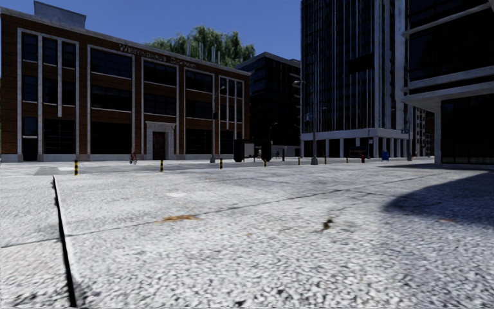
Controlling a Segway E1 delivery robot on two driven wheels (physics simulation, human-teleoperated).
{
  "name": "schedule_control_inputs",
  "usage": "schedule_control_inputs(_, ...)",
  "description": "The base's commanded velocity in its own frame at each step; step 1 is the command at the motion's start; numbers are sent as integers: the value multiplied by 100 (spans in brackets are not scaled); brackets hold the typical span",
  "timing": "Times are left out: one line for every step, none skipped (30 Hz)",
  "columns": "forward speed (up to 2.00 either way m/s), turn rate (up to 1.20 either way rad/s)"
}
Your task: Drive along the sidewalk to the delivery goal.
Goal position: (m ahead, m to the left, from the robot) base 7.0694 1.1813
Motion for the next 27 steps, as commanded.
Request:
schedule_control_inputs(200, -17)
schedule_control_inputs(200, -22)
schedule_control_inputs(200, -25)
schedule_control_inputs(200, -27)
schedule_control_inputs(200, -42)
schedule_control_inputs(200, -60)
schedule_control_inputs(200, -71)
schedule_control_inputs(200, -74)
schedule_control_inputs(200, -66)
schedule_control_inputs(200, -66)
schedule_control_inputs(200, -10)
schedule_control_inputs(200, 0)
schedule_control_inputs(200, 0)
schedule_control_inputs(200, 0)
schedule_control_inputs(200, 0)
schedule_control_inputs(200, 0)
schedule_control_inputs(200, 0)
schedule_control_inputs(200, 0)
schedule_control_inputs(200, 0)
schedule_control_inputs(200, 0)
schedule_control_inputs(200, 0)
schedule_control_inputs(200, 0)
schedule_control_inputs(200, 0)
schedule_control_inputs(200, 0)
schedule_control_inputs(200, 0)
schedule_control_inputs(200, 0)
schedule_control_inputs(200, 0)
